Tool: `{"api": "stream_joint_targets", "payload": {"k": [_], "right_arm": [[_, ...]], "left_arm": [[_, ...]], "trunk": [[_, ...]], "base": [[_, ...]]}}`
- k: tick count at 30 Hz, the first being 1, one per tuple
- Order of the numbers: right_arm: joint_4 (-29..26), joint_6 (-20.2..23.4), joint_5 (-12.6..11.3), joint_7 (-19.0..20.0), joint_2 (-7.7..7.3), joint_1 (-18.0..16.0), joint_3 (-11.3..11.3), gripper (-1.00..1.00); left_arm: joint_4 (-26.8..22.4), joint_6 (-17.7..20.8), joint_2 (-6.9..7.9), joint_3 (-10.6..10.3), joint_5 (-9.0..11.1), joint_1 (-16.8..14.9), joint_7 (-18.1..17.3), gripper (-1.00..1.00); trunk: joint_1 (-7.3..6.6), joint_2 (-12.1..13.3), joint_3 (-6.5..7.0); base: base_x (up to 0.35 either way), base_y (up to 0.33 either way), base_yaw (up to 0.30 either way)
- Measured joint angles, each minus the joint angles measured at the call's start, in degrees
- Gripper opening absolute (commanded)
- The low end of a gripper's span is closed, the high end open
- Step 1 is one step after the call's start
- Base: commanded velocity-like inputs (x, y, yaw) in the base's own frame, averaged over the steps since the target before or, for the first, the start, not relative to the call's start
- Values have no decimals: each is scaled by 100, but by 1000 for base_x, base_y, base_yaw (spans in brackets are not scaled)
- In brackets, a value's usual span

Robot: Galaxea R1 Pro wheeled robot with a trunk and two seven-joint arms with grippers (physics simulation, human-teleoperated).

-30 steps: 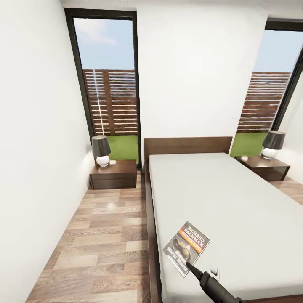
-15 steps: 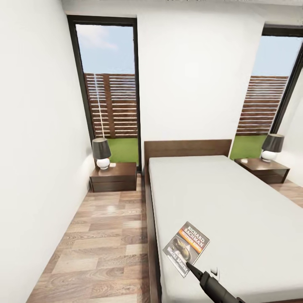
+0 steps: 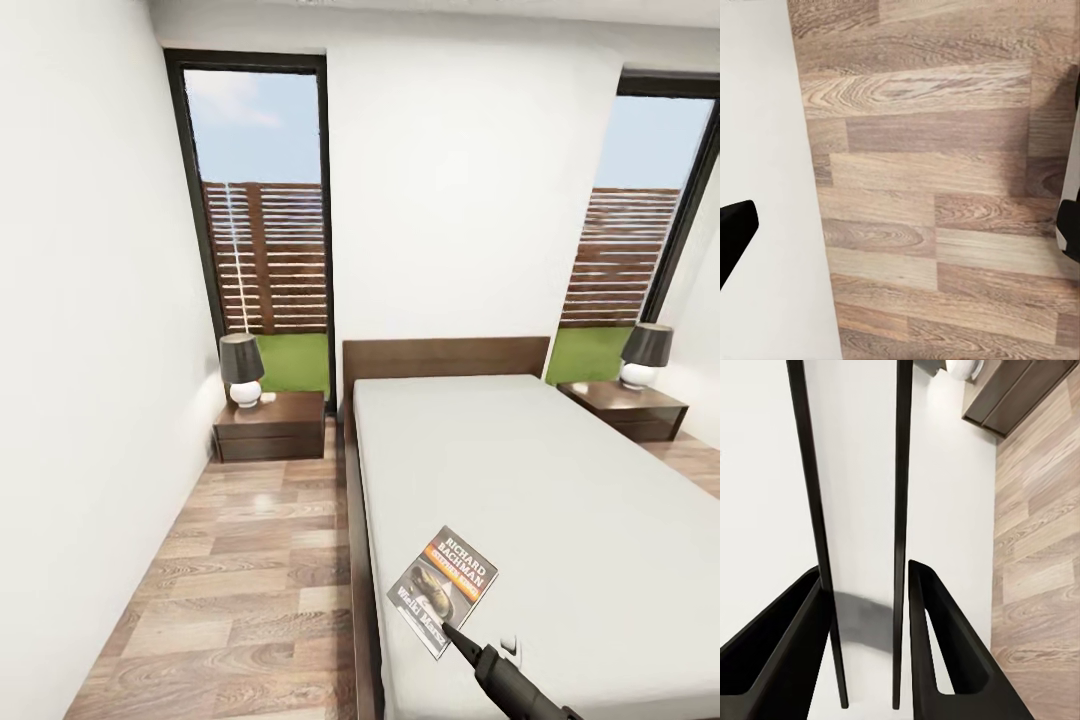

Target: In the bedroom, move the book from the bed onto either nightstand, and place the two sandals side by side next to the bed.

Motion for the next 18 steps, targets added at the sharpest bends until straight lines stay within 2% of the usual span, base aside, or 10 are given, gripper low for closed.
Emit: {"api": "stream_joint_targets", "payload": {"k": [18], "right_arm": [[0, 0, 1, 0, 4, 0, 1, -100]], "left_arm": [[6, -6, 0, 0, 0, 0, -2, 100]], "trunk": [[0, 0, 17]], "base": [[0, 0, 0]]}}
